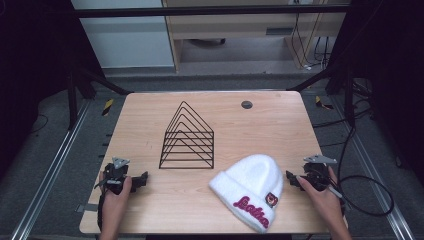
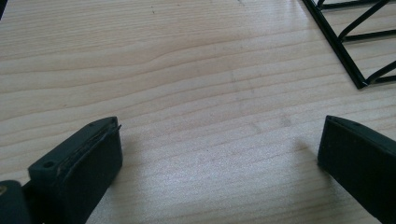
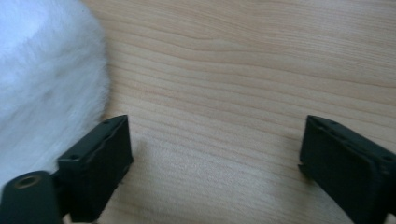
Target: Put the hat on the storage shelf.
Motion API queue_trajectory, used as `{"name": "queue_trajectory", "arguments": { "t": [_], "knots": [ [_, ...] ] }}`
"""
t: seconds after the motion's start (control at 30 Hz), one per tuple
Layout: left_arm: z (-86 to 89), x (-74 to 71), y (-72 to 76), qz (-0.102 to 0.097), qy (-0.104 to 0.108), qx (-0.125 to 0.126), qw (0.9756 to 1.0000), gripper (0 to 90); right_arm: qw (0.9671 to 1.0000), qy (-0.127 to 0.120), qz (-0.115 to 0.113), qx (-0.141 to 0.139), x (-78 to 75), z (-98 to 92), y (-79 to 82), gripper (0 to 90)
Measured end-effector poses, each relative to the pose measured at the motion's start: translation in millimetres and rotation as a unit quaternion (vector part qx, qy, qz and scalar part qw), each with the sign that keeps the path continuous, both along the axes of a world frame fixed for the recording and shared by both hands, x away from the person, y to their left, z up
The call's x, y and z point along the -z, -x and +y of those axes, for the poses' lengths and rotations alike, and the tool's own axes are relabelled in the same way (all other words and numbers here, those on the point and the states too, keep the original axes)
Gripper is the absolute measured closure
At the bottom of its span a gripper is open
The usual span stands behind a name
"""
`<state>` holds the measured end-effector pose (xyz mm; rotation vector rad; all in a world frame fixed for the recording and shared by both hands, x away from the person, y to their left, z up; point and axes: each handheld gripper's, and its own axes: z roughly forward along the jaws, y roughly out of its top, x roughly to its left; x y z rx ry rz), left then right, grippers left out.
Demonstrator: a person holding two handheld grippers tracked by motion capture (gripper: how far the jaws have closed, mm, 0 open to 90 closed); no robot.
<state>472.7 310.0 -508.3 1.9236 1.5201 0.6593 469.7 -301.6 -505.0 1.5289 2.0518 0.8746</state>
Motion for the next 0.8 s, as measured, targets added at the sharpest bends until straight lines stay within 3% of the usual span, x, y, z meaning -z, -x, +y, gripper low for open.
{"name": "queue_trajectory", "arguments": {
  "t": [0.07, 0.1, 0.13, 0.17, 0.23, 0.33, 0.37, 0.4, 0.47, 0.5, 0.6, 0.63, 0.67, 0.73, 0.8],
  "knots": [
    [0.0, 0.0, 0.0, 0.000, 0.000, 0.000, 1.0000, 0.0, 1.0000, -0.003, 0.002, -0.005, -4.2, -1.1, -0.6, 13.2],
    [0.0, 0.0, 0.0, 0.000, 0.000, 0.000, 1.0000, 0.0, 0.9999, 0.006, 0.001, -0.010, -9.7, -2.0, -1.6, 14.5],
    [0.0, 0.0, 0.0, 0.000, 0.000, 0.000, 1.0000, 0.0, 0.9993, 0.032, 0.004, -0.017, -24.4, -1.5, -3.8, 17.4],
    [0.0, 0.0, 0.0, 0.000, 0.000, 0.000, 1.0000, 0.0, 0.9993, 0.032, 0.004, -0.017, -24.4, -1.5, -3.8, 17.4],
    [0.0, 0.0, 0.0, 0.000, 0.000, 0.000, 1.0000, 0.0, 0.9981, 0.043, 0.022, -0.038, -46.2, 2.3, -11.1, 18.0],
    [0.0, 0.0, 0.0, 0.000, 0.000, 0.000, 1.0000, 0.0, 0.9961, 0.061, 0.036, -0.052, -58.2, 7.5, -16.6, 20.9],
    [0.0, 0.0, 0.0, 0.000, 0.000, 0.000, 1.0000, 0.0, 0.9932, 0.073, 0.053, -0.073, -68.0, 13.7, -23.2, 25.9],
    [0.0, 0.0, 0.0, 0.000, 0.000, 0.000, 1.0000, 0.0, 0.9932, 0.073, 0.053, -0.073, -68.0, 13.7, -23.2, 25.9],
    [0.0, 0.0, 0.0, 0.000, 0.000, 0.000, 1.0000, 0.0, 0.9883, 0.086, 0.078, -0.099, -80.0, 25.9, -33.1, 33.6],
    [0.0, 0.0, 0.0, 0.000, 0.000, 0.000, 1.0000, 0.0, 0.9883, 0.086, 0.078, -0.099, -80.0, 25.9, -33.1, 33.6],
    [0.0, 0.0, 0.0, 0.000, 0.000, 0.000, 1.0000, 0.0, 0.9819, 0.086, 0.110, -0.129, -87.3, 39.2, -43.5, 38.3],
    [0.0, 0.0, 0.0, 0.000, 0.000, 0.000, 1.0000, 0.0, 0.9775, 0.088, 0.127, -0.144, -89.0, 48.1, -50.3, 41.2],
    [0.0, 0.0, 0.0, 0.000, 0.000, 0.000, 1.0000, 0.0, 0.9775, 0.088, 0.127, -0.144, -89.0, 48.1, -50.3, 41.2],
    [0.0, 0.0, 0.0, 0.000, 0.000, 0.000, 1.0000, 0.0, 0.9738, 0.099, 0.138, -0.151, -88.7, 56.4, -56.9, 42.5],
    [0.0, 0.0, 0.0, 0.000, 0.000, 0.000, 1.0000, 0.0, 0.9677, 0.103, 0.161, -0.164, -84.0, 67.8, -65.7, 43.1]
  ]
}}
